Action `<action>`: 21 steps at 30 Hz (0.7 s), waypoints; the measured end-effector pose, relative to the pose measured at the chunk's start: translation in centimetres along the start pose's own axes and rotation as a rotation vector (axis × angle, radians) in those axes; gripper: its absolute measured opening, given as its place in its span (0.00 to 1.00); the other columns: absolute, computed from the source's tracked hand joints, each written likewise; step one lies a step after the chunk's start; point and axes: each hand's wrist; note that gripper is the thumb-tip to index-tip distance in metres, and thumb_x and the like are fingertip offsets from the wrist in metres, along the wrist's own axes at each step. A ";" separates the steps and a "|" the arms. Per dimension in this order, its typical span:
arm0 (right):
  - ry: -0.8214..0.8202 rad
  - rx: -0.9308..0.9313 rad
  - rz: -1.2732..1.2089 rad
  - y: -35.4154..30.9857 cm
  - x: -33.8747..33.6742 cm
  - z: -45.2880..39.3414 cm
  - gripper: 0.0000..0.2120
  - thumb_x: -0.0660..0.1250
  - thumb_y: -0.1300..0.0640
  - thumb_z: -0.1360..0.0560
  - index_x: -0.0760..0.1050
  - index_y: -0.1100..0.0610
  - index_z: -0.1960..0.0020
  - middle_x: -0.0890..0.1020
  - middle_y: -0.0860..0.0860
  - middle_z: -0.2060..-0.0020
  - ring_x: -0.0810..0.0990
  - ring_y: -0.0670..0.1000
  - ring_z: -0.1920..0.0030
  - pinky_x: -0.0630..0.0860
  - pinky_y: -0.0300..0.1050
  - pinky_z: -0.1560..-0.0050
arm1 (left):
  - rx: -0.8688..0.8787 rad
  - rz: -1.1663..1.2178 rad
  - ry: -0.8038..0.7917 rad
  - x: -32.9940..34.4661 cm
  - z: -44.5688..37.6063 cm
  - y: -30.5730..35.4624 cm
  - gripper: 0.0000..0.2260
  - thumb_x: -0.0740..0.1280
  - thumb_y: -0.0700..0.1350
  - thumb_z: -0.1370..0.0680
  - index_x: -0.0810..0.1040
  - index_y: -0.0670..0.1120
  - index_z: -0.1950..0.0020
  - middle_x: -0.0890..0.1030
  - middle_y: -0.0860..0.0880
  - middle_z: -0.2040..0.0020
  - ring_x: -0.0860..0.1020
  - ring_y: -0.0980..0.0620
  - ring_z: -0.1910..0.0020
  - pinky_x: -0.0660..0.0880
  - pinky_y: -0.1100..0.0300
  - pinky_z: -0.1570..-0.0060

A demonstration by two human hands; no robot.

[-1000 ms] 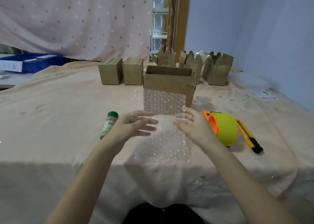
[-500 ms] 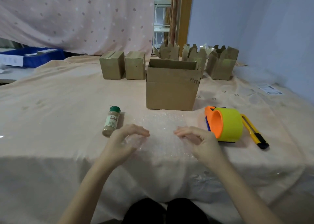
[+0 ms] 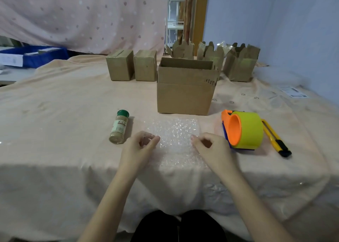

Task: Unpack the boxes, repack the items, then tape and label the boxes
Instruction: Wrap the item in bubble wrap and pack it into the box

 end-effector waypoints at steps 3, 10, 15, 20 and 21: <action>0.086 -0.027 -0.010 -0.1 0.6 -0.4 0.18 0.70 0.50 0.28 0.67 0.53 0.71 0.72 0.46 0.75 0.70 0.47 0.70 0.69 0.47 0.65 | -0.026 -0.054 0.044 0.7 -0.5 0.0 0.05 0.72 0.47 0.27 0.76 0.50 0.56 0.74 0.54 0.71 0.72 0.59 0.71 0.71 0.57 0.64; 0.114 -0.017 0.138 -0.1 1.1 -0.7 0.14 0.69 0.51 0.29 0.67 0.52 0.67 0.75 0.45 0.70 0.75 0.51 0.65 0.73 0.48 0.63 | -0.024 -0.193 0.111 1.8 -0.1 -0.3 0.17 0.71 0.47 0.26 0.68 0.50 0.41 0.77 0.53 0.62 0.77 0.52 0.58 0.71 0.55 0.59; 0.074 -0.077 0.464 -1.4 0.9 -0.5 0.13 0.68 0.52 0.27 0.70 0.51 0.45 0.76 0.47 0.47 0.77 0.55 0.46 0.76 0.50 0.52 | 0.477 -0.786 0.250 2.2 -0.8 -0.7 0.22 0.71 0.38 0.30 0.75 0.40 0.37 0.76 0.35 0.41 0.75 0.34 0.40 0.71 0.44 0.44; -0.239 -0.662 0.679 -2.4 1.1 -1.1 0.26 0.66 0.66 0.29 0.71 0.60 0.31 0.69 0.55 0.28 0.66 0.51 0.28 0.63 0.41 0.31 | 0.828 -0.820 -0.184 2.2 -1.8 -0.7 0.22 0.54 0.47 0.29 0.82 0.41 0.45 0.82 0.42 0.43 0.80 0.42 0.43 0.78 0.49 0.47; -0.352 -0.626 0.653 -2.3 1.0 -1.1 0.26 0.61 0.64 0.23 0.62 0.59 0.25 0.62 0.52 0.25 0.58 0.46 0.25 0.50 0.33 0.29 | 0.764 -0.761 -0.277 2.0 -2.0 -1.0 0.24 0.54 0.49 0.28 0.81 0.41 0.40 0.80 0.43 0.40 0.79 0.44 0.41 0.77 0.52 0.47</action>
Point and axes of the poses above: each hand's wrist, its own z-axis away from the middle knuckle, its own x-axis out of the palm, y = z × x
